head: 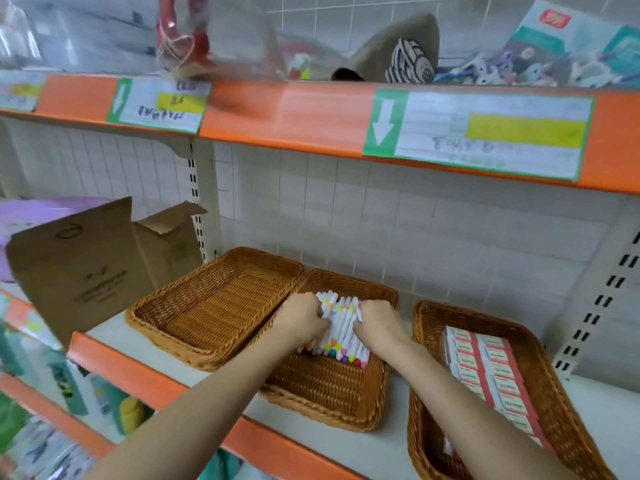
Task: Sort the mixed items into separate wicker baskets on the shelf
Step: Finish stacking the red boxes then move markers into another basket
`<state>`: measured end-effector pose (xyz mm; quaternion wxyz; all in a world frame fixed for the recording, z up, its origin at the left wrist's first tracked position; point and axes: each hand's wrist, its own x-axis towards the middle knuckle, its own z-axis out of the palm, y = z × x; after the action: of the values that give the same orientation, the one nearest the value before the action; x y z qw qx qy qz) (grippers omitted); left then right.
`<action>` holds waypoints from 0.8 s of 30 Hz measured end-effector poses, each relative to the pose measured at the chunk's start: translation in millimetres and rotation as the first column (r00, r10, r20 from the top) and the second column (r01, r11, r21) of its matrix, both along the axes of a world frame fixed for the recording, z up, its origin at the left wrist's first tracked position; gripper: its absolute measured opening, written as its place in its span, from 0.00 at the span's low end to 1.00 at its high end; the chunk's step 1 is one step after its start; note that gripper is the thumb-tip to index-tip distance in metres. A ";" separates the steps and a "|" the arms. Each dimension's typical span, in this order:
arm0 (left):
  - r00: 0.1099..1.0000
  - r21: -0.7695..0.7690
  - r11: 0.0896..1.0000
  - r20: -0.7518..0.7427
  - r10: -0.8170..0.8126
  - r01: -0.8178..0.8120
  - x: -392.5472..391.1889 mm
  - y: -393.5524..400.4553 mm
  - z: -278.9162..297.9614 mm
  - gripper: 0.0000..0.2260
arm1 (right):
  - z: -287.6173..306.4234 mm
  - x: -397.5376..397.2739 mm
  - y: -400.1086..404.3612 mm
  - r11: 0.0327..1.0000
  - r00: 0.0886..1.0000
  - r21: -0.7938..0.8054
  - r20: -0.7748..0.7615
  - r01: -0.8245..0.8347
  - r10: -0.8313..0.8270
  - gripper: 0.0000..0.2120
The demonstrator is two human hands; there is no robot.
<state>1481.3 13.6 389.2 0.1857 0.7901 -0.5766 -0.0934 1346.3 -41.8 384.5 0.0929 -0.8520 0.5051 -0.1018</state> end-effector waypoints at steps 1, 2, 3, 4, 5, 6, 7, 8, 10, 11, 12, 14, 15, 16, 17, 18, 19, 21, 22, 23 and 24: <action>1.000 0.019 1.000 0.012 -0.020 0.020 1.4 -4.6 0.8 0.10 | -0.6 2.9 -0.2 1.000 0.999 -0.007 -0.029 0.018 -0.018 0.12; 0.998 0.023 0.999 0.028 -0.048 0.048 3.3 -9.7 1.4 0.07 | -1.5 6.1 0.3 0.999 0.997 -0.019 -0.064 0.037 -0.038 0.14; 0.997 0.029 0.998 0.039 -0.062 0.061 4.3 -13.4 2.8 0.09 | -2.1 9.4 1.6 0.998 0.993 -0.032 -0.101 0.056 -0.059 0.16; 0.995 0.031 0.996 0.057 -0.084 0.082 5.7 -16.8 2.8 0.12 | -2.5 12.3 3.7 0.997 0.988 -0.043 -0.135 0.072 -0.077 0.17; 0.991 0.039 0.994 0.075 -0.107 0.104 6.6 -19.0 1.9 0.14 | -3.1 14.8 5.6 0.996 0.982 -0.047 -0.167 0.081 -0.088 0.17; 0.987 0.034 0.991 0.093 -0.134 0.131 8.2 -21.0 0.3 0.15 | -4.0 17.0 7.0 0.995 0.976 -0.046 -0.199 0.086 -0.094 0.18; 0.982 0.032 0.988 0.113 -0.154 0.151 9.6 -22.1 -0.6 0.16 | -4.2 18.8 7.6 0.995 0.968 -0.039 -0.230 0.092 -0.099 0.18; 0.975 0.021 0.984 0.134 -0.176 0.175 11.2 -23.6 -1.4 0.16 | -3.8 20.1 8.5 0.994 0.961 -0.031 -0.254 0.104 -0.108 0.17; 0.962 0.013 0.976 0.167 -0.217 0.218 15.0 -26.5 -3.7 0.15 | -2.1 22.5 10.6 0.991 0.954 -0.011 -0.272 0.132 -0.130 0.15; 0.957 0.013 0.971 0.171 -0.235 0.237 16.4 -28.1 -5.4 0.14 | -0.8 23.7 11.8 0.989 0.951 0.002 -0.274 0.145 -0.139 0.15; 0.951 0.011 0.966 0.175 -0.256 0.258 17.6 -28.8 -7.0 0.13 | -0.1 24.6 13.0 0.988 0.951 0.013 -0.274 0.154 -0.144 0.14; 0.933 0.027 0.955 0.205 -0.295 0.295 18.0 -29.0 -9.6 0.15 | 0.2 24.7 15.8 0.987 0.952 0.022 -0.271 0.157 -0.145 0.14; 0.922 0.044 0.949 0.227 -0.313 0.311 17.8 -29.0 -11.0 0.15 | -0.3 23.5 17.8 0.988 0.952 0.023 -0.274 0.150 -0.138 0.15; 0.911 0.062 0.945 0.251 -0.327 0.322 17.8 -28.5 -12.7 0.16 | -1.6 22.0 19.9 0.991 0.951 0.026 -0.285 0.135 -0.122 0.15; 0.900 0.082 0.940 0.272 -0.340 0.330 17.6 -27.9 -14.5 0.16 | -3.0 19.8 22.3 0.993 0.947 0.024 -0.305 0.115 -0.102 0.17; 0.889 0.094 0.936 0.294 -0.350 0.338 17.1 -27.2 -16.3 0.16 | -4.5 17.6 25.0 0.995 0.940 0.018 -0.331 0.098 -0.086 0.19; 0.879 0.100 0.934 0.316 -0.357 0.344 16.6 -26.3 -18.2 0.17 | -6.0 15.6 28.0 0.996 0.932 0.012 -0.355 0.086 -0.076 0.21; 0.860 0.097 0.932 0.361 -0.361 0.350 15.5 -25.8 -21.4 0.18 | -6.0 11.4 36.0 0.996 0.923 0.010 -0.379 0.083 -0.074 0.25; 0.850 0.096 0.928 0.376 -0.368 0.360 15.0 -25.5 -22.4 0.19 | -5.2 8.9 40.8 0.996 0.924 0.016 -0.375 0.089 -0.076 0.26; 0.841 0.099 0.921 0.381 -0.384 0.376 14.5 -25.4 -22.9 0.20 | -4.0 6.0 45.4 0.995 0.926 0.030 -0.368 0.094 -0.077 0.27; 0.832 0.110 0.911 0.376 -0.409 0.398 14.1 -25.0 -23.8 0.22 | -3.3 2.6 49.8 0.993 0.929 0.051 -0.361 0.102 -0.077 0.27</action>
<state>1495.4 -11.3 365.4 0.0322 0.6558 -0.7540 0.0210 1348.8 8.0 381.2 0.0238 -0.8285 0.5552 0.0685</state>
